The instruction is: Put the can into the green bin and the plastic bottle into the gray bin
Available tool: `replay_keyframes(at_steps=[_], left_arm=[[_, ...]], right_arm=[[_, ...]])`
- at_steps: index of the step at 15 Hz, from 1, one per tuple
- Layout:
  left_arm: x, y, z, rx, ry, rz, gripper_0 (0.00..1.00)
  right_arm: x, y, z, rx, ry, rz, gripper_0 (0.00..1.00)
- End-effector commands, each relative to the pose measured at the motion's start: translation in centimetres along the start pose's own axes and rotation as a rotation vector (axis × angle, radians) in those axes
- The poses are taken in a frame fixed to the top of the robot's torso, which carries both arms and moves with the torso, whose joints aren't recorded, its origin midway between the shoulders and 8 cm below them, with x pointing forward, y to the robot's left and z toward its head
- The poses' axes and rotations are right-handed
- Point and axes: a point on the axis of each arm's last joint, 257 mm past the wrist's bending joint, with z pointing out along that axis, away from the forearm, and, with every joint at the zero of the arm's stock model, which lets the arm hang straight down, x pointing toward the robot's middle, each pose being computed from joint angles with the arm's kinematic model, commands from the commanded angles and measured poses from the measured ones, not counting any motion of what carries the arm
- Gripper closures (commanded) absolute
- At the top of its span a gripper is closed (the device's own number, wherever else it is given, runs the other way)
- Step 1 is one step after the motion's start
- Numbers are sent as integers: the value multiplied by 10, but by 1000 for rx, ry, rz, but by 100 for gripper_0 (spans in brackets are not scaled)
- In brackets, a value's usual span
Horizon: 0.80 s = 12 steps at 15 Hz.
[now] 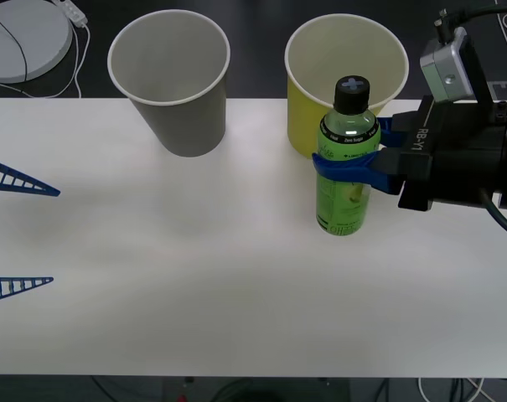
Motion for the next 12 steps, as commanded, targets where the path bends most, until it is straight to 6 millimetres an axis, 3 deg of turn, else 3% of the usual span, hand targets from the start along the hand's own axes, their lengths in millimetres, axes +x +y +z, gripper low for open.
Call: replay_keyframes(at_steps=[1, 8, 12], left_arm=[[0, 0, 0, 0, 0, 0, 0], [0, 0, 0, 0, 0, 0, 0], [0, 0, 0, 0, 0, 0, 0]], right_arm=[[-7, -2, 4, -11, 16, -35, 100], [-30, -5, 17, -1, 80, -72, 100], [-33, -13, 25, 10, 116, -87, 100]])
